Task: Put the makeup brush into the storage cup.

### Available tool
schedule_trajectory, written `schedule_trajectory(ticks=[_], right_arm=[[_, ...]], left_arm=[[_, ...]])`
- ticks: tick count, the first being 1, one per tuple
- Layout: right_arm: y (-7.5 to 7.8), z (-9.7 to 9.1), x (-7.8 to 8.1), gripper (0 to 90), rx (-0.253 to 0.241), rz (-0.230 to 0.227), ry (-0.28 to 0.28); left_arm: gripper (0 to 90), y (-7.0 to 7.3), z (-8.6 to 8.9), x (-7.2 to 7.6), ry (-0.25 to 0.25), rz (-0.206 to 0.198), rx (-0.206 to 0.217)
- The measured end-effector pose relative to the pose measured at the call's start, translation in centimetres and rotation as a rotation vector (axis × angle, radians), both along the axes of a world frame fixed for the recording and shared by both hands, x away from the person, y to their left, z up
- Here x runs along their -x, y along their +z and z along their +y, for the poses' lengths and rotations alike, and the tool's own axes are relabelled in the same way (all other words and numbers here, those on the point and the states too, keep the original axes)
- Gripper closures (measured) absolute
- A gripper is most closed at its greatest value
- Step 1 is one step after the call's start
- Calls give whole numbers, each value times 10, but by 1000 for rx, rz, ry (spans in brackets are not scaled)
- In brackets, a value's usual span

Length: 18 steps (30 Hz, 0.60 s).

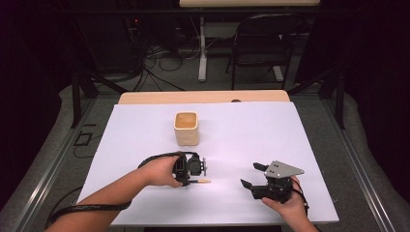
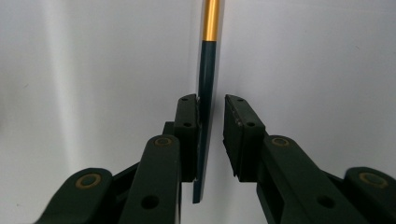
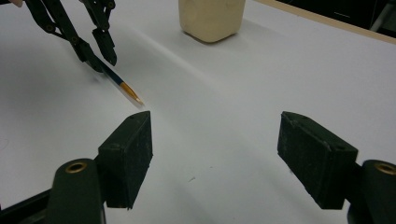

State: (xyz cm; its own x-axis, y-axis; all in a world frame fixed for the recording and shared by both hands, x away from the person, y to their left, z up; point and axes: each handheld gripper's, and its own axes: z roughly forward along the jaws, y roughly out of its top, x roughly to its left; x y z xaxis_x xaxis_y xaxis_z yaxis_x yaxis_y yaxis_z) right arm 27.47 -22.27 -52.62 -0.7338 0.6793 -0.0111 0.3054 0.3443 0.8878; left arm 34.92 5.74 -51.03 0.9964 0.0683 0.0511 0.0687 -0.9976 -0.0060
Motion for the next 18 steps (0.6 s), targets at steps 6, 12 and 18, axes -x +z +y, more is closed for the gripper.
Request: schedule_trajectory(ticks=[6,12,18], right_arm=[[0,0,0,264,0,-2,1],[0,0,0,264,0,-2,0],[0,0,0,264,1,-2,2]], left_arm=[[784,-4,-2,-1,-9,-1,-10],[799,-7,-2,-1,-9,9,-12],[814,-9,-3,-2,-13,13,-24]])
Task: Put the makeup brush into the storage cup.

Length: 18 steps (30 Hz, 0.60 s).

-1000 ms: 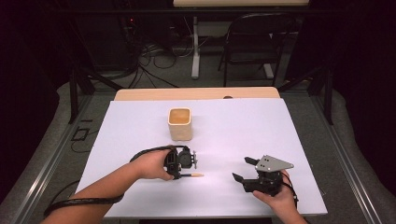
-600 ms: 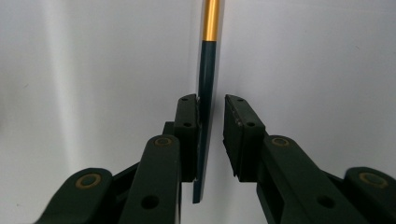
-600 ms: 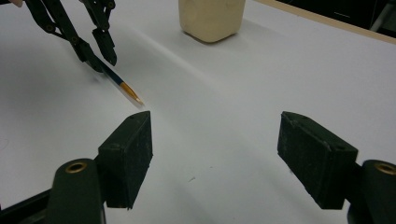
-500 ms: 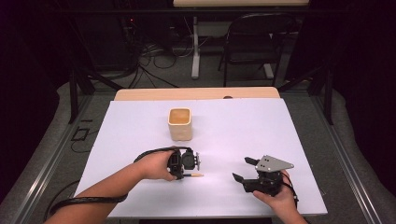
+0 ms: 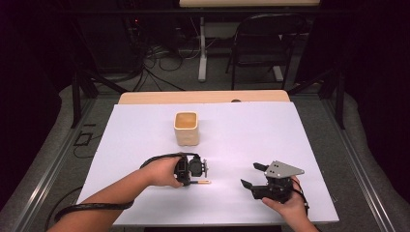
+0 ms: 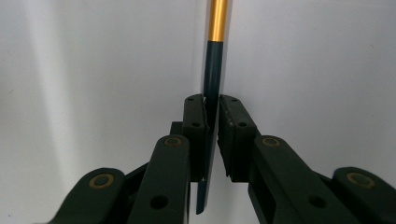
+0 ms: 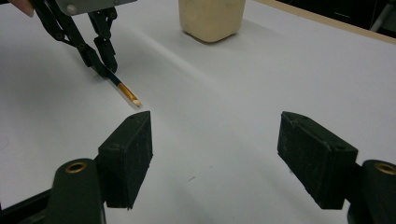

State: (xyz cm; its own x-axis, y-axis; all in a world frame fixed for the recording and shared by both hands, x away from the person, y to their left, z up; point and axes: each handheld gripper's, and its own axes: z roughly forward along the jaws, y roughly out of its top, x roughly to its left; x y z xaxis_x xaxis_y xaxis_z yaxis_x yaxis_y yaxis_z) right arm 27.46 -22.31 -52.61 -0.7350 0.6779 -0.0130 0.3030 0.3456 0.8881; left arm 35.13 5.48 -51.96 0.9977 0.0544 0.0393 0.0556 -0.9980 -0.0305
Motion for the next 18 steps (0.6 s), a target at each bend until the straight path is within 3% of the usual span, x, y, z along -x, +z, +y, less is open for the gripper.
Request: schedule_trajectory(ticks=[18], right_arm=[[0,0,0,264,-1,0,-1]], left_arm=[[831,-3,0,0,4,11,3]])
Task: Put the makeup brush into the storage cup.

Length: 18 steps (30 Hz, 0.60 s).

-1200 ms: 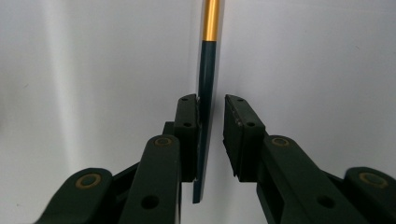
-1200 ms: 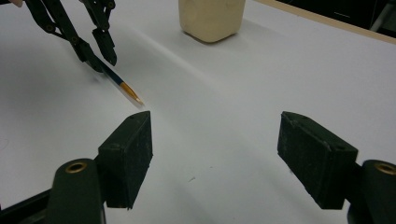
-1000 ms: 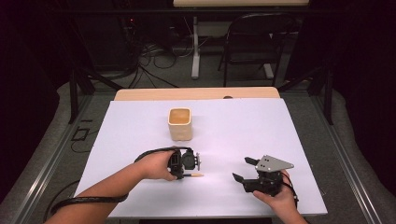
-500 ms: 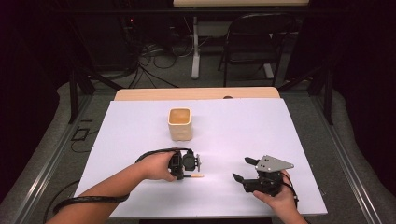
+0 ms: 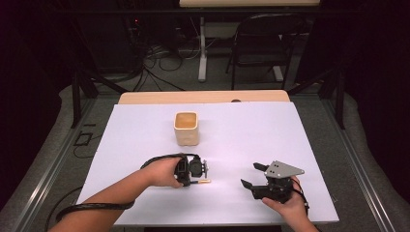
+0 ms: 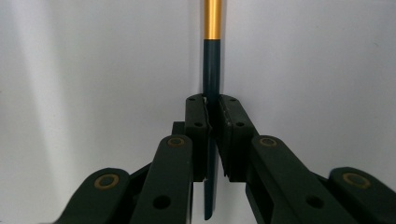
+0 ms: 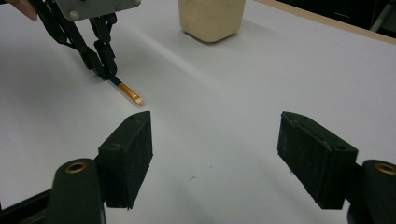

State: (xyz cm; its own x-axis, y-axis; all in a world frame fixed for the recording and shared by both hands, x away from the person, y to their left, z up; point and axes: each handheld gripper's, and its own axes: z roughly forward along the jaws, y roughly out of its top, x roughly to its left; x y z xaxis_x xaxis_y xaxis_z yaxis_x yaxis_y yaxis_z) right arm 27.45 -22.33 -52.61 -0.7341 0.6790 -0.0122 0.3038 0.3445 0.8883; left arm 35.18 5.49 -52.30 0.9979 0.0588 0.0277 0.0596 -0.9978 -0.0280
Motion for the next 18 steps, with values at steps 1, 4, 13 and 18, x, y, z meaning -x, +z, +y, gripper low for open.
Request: schedule_trajectory(ticks=[1,4,13,18], right_arm=[[0,0,0,264,0,0,0],[0,0,0,264,0,1,0],[0,0,0,264,0,1,0],[0,0,0,264,-1,1,1]], left_arm=[[832,0,0,0,0,0,-1],[833,0,0,0,4,3,-2],[834,0,0,0,8,1,0],[835,1,2,0,13,-2,-7]])
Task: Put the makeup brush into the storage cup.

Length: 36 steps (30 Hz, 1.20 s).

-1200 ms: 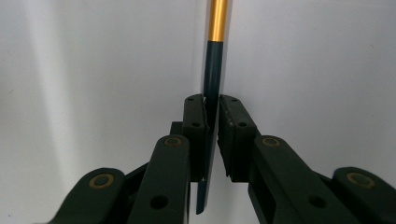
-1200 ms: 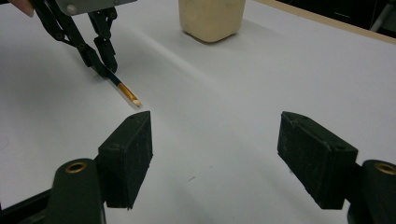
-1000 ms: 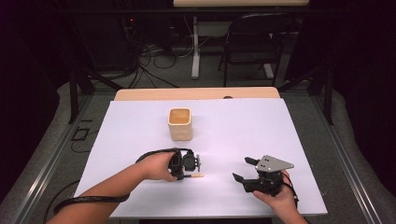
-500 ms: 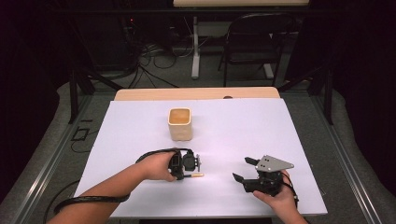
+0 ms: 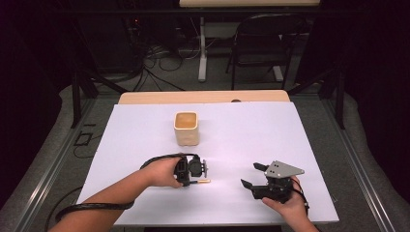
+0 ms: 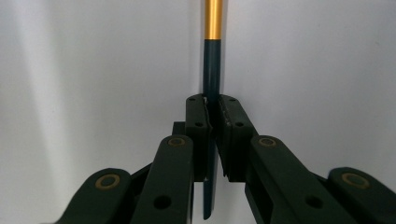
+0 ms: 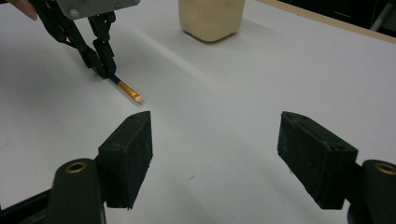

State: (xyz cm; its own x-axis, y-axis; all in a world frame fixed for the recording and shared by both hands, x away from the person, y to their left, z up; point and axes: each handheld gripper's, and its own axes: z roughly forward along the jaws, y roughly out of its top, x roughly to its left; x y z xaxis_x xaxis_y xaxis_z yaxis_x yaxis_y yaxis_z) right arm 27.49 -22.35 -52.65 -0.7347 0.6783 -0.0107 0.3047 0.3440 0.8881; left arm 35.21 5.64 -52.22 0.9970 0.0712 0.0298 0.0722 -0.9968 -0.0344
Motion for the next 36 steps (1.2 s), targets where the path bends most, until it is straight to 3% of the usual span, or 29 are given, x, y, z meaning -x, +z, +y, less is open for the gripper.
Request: schedule_trajectory(ticks=[10,16,18,21,25,28,32,36], right_arm=[[0,0,-1,264,4,10,1],[-1,0,-1,264,-3,4,-2],[-1,0,-1,264,-3,7,-2],[0,0,-1,264,3,12,-1],[-1,0,-1,265,6,9,1],[-1,0,-1,264,6,10,-2],[-1,0,-1,264,8,10,0],[-1,0,-1,265,6,11,-2]], left_arm=[[836,17,3,0,21,-24,33],[836,34,6,0,46,-54,110],[836,39,7,0,50,-31,136],[836,45,8,1,56,-40,161],[836,50,10,3,67,-30,210],[836,54,11,4,73,-45,246],[836,57,13,4,83,-43,271],[836,62,17,5,105,-48,337]])
